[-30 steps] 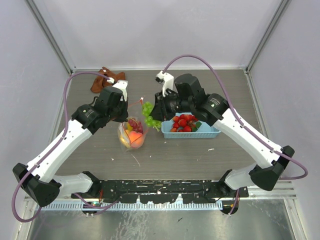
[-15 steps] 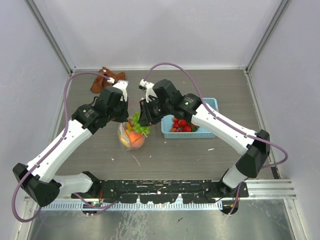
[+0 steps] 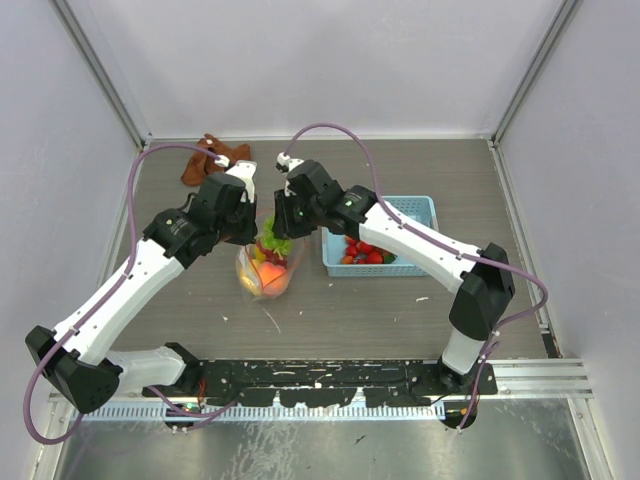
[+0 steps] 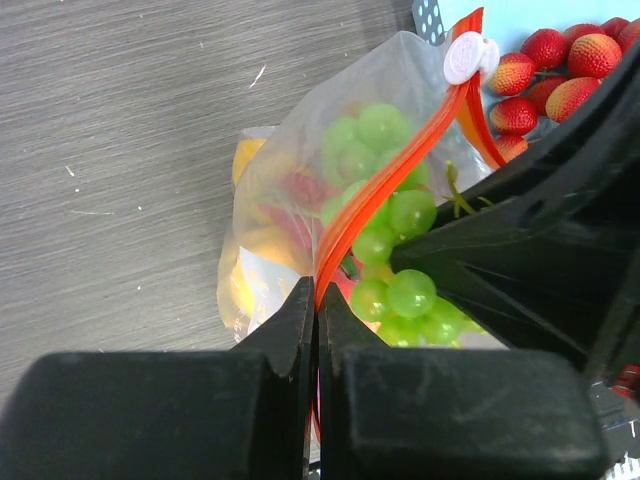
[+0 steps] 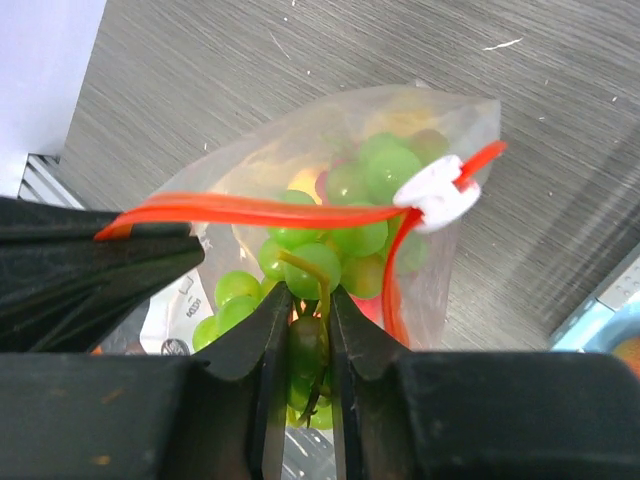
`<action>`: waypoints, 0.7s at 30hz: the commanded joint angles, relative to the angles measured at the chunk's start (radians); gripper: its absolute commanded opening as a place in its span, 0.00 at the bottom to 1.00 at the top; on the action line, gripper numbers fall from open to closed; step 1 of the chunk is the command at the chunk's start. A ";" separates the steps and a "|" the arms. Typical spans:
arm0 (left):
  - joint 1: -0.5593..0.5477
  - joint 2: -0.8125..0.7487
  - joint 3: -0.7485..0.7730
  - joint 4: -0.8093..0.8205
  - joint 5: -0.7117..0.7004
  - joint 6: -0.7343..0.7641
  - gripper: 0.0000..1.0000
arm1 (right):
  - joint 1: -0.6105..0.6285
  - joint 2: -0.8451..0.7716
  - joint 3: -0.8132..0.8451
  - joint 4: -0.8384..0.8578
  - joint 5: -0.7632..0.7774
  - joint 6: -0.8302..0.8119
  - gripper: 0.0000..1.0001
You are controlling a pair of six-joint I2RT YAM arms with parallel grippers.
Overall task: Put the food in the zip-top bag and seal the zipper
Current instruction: Place the fake fruit in the zipper food storage bag.
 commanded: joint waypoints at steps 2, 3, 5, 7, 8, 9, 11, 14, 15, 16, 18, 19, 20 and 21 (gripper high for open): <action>0.004 -0.009 0.038 0.028 0.011 -0.005 0.00 | 0.034 0.029 0.060 0.104 0.046 0.042 0.30; 0.004 -0.009 0.038 0.028 0.011 -0.005 0.00 | 0.040 0.034 0.061 0.105 0.042 0.040 0.35; 0.004 -0.011 0.040 0.027 0.011 -0.004 0.00 | 0.046 0.038 0.060 0.112 0.032 0.039 0.45; 0.004 -0.011 0.040 0.027 0.010 -0.005 0.00 | 0.048 0.033 0.049 0.125 0.018 0.040 0.51; 0.004 -0.011 0.040 0.026 0.010 -0.004 0.00 | 0.049 0.028 0.045 0.129 0.014 0.040 0.53; 0.004 -0.012 0.040 0.026 0.008 -0.004 0.00 | 0.050 0.024 0.039 0.134 0.013 0.039 0.55; 0.005 -0.012 0.040 0.026 0.006 -0.004 0.00 | 0.049 0.012 0.035 0.134 0.017 0.035 0.55; 0.004 -0.013 0.040 0.026 0.003 -0.005 0.00 | 0.050 -0.009 0.032 0.118 0.030 0.023 0.56; 0.004 -0.013 0.040 0.025 0.003 -0.004 0.00 | 0.050 -0.017 0.032 0.110 0.034 0.017 0.56; 0.004 -0.014 0.040 0.025 0.002 -0.005 0.00 | 0.050 -0.025 0.031 0.101 0.038 0.011 0.56; 0.004 -0.014 0.040 0.025 0.002 -0.004 0.00 | 0.050 -0.046 0.030 0.075 0.047 0.000 0.56; 0.004 -0.013 0.039 0.026 0.002 -0.006 0.00 | 0.050 -0.056 0.029 0.065 0.050 -0.006 0.56; 0.004 -0.013 0.040 0.026 0.002 -0.006 0.00 | 0.050 -0.066 0.027 0.055 0.054 -0.013 0.56; 0.003 -0.013 0.040 0.026 0.002 -0.006 0.00 | 0.050 -0.077 0.023 0.045 0.058 -0.018 0.56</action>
